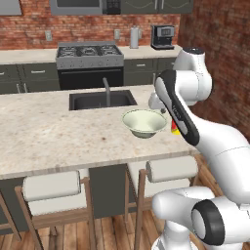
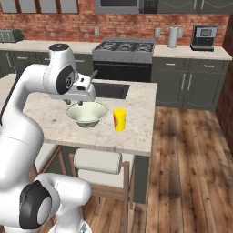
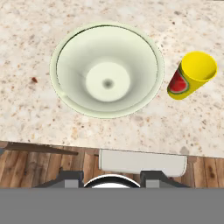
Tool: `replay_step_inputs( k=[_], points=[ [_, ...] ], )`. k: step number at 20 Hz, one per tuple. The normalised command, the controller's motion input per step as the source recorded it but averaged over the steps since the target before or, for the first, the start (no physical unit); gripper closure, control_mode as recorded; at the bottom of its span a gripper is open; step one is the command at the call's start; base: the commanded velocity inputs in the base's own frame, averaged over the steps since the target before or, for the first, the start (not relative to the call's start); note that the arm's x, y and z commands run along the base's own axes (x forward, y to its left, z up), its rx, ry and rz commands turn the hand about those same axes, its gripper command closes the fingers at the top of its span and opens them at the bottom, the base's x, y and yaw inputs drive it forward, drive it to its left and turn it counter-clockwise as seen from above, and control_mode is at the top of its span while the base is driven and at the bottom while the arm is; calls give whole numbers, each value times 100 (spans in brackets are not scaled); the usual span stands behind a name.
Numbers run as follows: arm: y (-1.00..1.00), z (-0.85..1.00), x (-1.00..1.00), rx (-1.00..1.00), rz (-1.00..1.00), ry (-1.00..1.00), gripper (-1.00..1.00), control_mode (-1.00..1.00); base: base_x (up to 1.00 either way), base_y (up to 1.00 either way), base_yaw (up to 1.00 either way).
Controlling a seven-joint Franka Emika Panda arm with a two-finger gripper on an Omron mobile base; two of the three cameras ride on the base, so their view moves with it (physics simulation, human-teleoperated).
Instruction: Place the cup inside the bowl on the dining table and move the bowl to any counter.
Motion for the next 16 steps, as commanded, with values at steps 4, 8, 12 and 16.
replay_step_inputs(
  k=[4,8,12,16],
  points=[
    [-2,0,1,0,0,-1,-100,-100,0,0,0],
    [-12,0,0,0,0,-1,-100,-100,0,0,0],
    [-13,0,0,0,0,0,-100,-100,0,0,0],
    [-40,0,0,0,-1,0,-100,-100,0,0,0]
  ],
)
